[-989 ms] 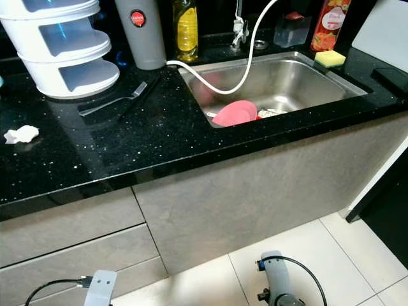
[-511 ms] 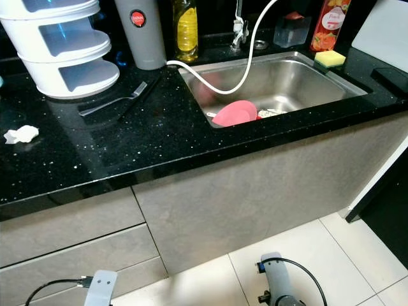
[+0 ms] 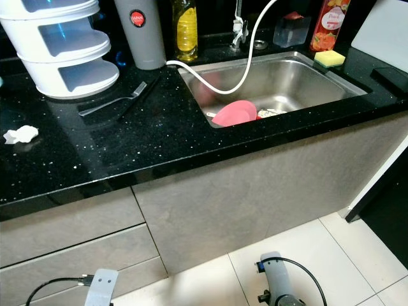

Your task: Kitchen organization

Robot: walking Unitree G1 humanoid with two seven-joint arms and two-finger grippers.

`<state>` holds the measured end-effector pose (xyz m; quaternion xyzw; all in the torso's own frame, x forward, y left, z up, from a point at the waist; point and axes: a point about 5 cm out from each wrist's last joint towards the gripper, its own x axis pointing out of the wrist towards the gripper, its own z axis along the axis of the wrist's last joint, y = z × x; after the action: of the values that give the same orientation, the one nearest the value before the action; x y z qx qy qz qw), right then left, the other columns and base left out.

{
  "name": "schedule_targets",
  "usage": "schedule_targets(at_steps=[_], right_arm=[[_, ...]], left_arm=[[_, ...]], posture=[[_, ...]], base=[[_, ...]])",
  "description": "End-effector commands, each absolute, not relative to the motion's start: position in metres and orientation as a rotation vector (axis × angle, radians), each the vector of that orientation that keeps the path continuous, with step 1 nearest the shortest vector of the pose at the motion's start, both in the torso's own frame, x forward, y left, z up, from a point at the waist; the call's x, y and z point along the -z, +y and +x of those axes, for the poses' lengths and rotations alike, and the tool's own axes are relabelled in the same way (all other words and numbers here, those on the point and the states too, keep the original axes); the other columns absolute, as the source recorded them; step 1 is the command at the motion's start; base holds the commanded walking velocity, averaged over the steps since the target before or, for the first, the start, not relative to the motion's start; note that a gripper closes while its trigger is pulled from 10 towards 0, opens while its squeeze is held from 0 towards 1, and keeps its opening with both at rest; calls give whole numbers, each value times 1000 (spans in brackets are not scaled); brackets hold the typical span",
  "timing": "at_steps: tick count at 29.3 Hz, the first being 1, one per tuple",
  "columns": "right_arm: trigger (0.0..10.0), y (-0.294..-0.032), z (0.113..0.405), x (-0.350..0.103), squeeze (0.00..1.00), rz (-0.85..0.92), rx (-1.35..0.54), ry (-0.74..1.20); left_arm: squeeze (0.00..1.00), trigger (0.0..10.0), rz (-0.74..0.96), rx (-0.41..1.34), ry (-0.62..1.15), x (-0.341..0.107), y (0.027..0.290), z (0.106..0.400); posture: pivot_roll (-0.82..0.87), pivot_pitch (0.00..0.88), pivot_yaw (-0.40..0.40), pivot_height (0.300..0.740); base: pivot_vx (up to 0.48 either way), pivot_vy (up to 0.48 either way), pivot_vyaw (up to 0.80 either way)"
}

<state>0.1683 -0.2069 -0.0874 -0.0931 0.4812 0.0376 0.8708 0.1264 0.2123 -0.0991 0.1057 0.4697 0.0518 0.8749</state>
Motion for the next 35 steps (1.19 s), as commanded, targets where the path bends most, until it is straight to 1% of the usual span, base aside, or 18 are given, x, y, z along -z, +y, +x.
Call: schedule_targets(at_steps=[1, 10, 20, 35], right_arm=[[10000, -205, 166, 89, 0, -205, -94, 1016], [10000, -204, 163, 90, 0, -207, -97, 1028], [10000, -202, 166, 89, 0, -203, -104, 1013], [10000, -202, 166, 89, 0, -207, -103, 1016]], left_arm=[[0, 10000, 225, -108, 975, 99, 213, 126], [0, 10000, 225, -112, 973, 98, 218, 123], [0, 10000, 225, -112, 987, 100, 218, 121], [0, 10000, 224, -113, 981, 99, 217, 125]], posture=[[-30, 0, 2, 740], [-30, 0, 3, 740], [-30, 0, 5, 740], [-29, 0, 4, 740]], base=[[0, 0, 0], [0, 0, 0], [0, 0, 0], [0, 0, 0]])
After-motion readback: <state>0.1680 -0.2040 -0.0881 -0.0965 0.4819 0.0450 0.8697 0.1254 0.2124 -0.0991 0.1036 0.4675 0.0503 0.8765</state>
